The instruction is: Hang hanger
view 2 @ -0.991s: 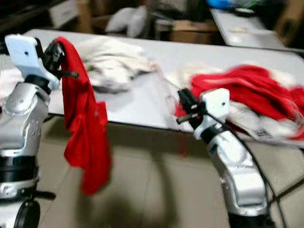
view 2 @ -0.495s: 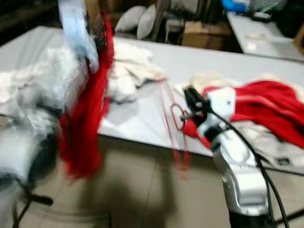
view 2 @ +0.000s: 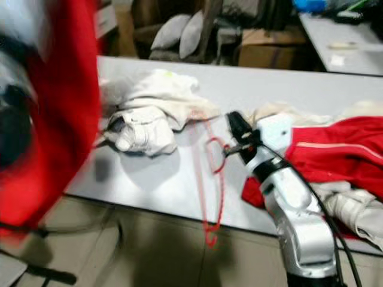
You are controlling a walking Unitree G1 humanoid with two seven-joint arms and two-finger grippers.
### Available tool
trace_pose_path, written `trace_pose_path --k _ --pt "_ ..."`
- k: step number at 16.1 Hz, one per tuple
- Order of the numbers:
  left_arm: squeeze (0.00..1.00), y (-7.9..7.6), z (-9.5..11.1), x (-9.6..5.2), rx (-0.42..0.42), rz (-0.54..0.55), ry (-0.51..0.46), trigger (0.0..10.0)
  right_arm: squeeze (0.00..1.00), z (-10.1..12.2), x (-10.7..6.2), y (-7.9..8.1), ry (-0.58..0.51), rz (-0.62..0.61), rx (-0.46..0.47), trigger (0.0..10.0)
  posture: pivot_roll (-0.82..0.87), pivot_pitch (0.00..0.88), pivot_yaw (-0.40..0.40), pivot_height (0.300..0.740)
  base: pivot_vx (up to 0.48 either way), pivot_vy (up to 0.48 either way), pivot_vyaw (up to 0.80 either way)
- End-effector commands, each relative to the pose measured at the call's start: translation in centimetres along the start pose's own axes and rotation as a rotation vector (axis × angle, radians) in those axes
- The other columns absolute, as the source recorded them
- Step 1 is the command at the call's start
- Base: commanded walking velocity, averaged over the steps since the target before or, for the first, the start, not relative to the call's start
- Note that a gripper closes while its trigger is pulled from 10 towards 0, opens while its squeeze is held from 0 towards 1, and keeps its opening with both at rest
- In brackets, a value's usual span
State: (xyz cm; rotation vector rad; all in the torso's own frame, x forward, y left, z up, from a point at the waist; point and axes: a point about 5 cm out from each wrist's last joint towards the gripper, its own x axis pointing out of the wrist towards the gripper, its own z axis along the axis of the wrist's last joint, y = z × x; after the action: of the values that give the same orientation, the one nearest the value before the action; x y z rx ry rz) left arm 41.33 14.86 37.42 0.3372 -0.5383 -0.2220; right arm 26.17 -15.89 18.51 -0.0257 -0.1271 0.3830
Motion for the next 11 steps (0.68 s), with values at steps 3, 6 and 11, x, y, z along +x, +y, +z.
trace_pose_path --k 3,6,11 --pt "0.00 -1.4 -8.8 -4.7 -0.033 -0.036 0.276 10.0 0.00 0.2 0.0 0.5 0.003 0.027 -0.002 10.0 -0.10 0.016 0.059 0.740 0.089 0.000 0.00" --pt "0.00 -4.2 -18.2 -14.1 -0.049 -0.192 0.664 10.0 0.00 -0.4 0.0 1.0 0.027 0.054 0.013 10.0 -0.08 0.010 0.033 0.740 0.000 0.000 0.00" --pt "0.00 -4.5 -17.7 -15.0 -0.166 -0.181 0.597 0.0 0.00 -0.6 0.3 1.0 0.032 0.067 0.017 10.0 -0.07 0.000 0.030 0.740 0.000 0.000 0.00"
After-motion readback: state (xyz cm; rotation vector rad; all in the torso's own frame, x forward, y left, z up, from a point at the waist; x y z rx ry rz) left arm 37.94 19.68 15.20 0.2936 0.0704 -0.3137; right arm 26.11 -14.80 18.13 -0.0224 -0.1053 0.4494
